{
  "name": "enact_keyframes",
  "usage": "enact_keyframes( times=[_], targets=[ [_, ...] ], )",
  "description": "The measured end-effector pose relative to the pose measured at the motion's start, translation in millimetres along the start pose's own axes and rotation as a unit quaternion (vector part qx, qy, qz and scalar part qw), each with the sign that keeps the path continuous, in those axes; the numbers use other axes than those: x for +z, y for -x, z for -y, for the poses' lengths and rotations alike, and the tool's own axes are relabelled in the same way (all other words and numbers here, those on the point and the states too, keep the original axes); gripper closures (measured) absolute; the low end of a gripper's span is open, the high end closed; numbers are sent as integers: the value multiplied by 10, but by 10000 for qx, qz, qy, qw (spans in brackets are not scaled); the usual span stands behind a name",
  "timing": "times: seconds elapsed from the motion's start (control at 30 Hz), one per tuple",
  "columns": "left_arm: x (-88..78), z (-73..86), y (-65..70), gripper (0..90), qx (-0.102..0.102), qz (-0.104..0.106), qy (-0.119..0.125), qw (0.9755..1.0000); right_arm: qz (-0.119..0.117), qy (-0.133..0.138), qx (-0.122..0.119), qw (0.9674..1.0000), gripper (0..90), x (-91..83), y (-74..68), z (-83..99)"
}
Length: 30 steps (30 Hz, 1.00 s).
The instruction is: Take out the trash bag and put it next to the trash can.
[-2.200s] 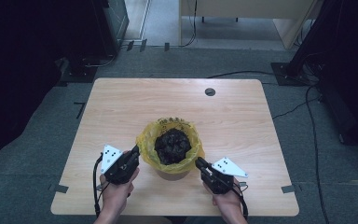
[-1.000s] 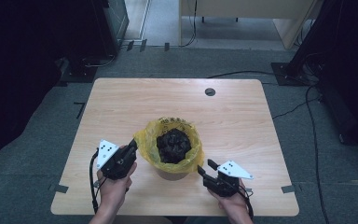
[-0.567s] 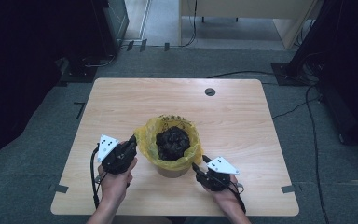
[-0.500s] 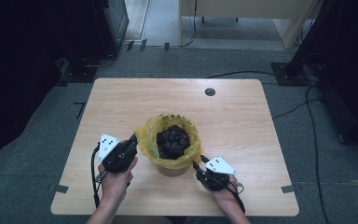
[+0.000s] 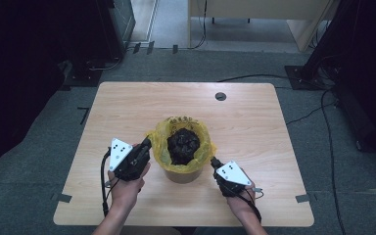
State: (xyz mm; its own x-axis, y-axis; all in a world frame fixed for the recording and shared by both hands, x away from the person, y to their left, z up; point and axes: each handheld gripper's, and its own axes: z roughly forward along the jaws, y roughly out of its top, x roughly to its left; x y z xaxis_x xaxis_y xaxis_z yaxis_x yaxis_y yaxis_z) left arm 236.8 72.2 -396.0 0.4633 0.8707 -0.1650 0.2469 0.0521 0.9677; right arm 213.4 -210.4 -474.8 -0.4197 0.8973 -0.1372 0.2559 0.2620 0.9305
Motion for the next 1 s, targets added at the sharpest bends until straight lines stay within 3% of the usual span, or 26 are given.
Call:
enact_keyframes(
  times=[0.13, 0.37, 0.47, 0.53, 0.57, 0.6, 0.63, 0.67, 0.73, 0.83, 0.87, 0.97, 1.0],
  targets=[
    [-6, -38, 49, 894, 124, 87, 82, 9999, 124, 332, 79, 9993, 900, -50, 31, -172],
    [-6, -88, 131, 893, 281, 206, 163, 9993, 222, 876, 320, 9954, 900, -160, 71, -500],
    [18, -98, 151, 894, 205, 271, 134, 9993, -110, 1053, 851, 9907, 900, -149, 68, -612],
    [48, -114, 206, 894, 195, 344, 114, 9992, -208, 1088, 927, 9895, 900, -135, 44, -657],
    [69, -135, 283, 893, 209, 470, 109, 9986, -474, 1169, 1055, 9864, 900, -106, -36, -755],
    [69, -135, 283, 893, 209, 470, 109, 9986, -474, 1169, 1055, 9864, 900, -106, -36, -755],
    [74, -147, 326, 893, 226, 570, 129, 9980, -827, 1221, 1103, 9829, 900, -78, -147, -861],
    [74, -165, 422, 893, 334, 734, 186, 9966, -1013, 1224, 1099, 9812, 900, -68, -210, -913],
    [72, -176, 470, 891, 446, 770, 232, 9958, -1381, 1217, 1104, 9767, 900, -60, -329, -992],
    [72, -192, 419, 891, 283, 752, 220, 9965, -1488, 1204, 1161, 9746, 899, -70, -385, -1024],
    [70, -198, 384, 892, 214, 696, 195, 9972, -1644, 1188, 1349, 9699, 839, -81, -358, -1005],
    [50, -210, 292, 892, 118, 688, 134, 9975, -1714, 1047, 1537, 9675, 714, -112, -335, -960],
    [50, -210, 292, 892, 118, 688, 134, 9975, -1714, 1047, 1537, 9675, 714, -112, -335, -960]
  ],
)
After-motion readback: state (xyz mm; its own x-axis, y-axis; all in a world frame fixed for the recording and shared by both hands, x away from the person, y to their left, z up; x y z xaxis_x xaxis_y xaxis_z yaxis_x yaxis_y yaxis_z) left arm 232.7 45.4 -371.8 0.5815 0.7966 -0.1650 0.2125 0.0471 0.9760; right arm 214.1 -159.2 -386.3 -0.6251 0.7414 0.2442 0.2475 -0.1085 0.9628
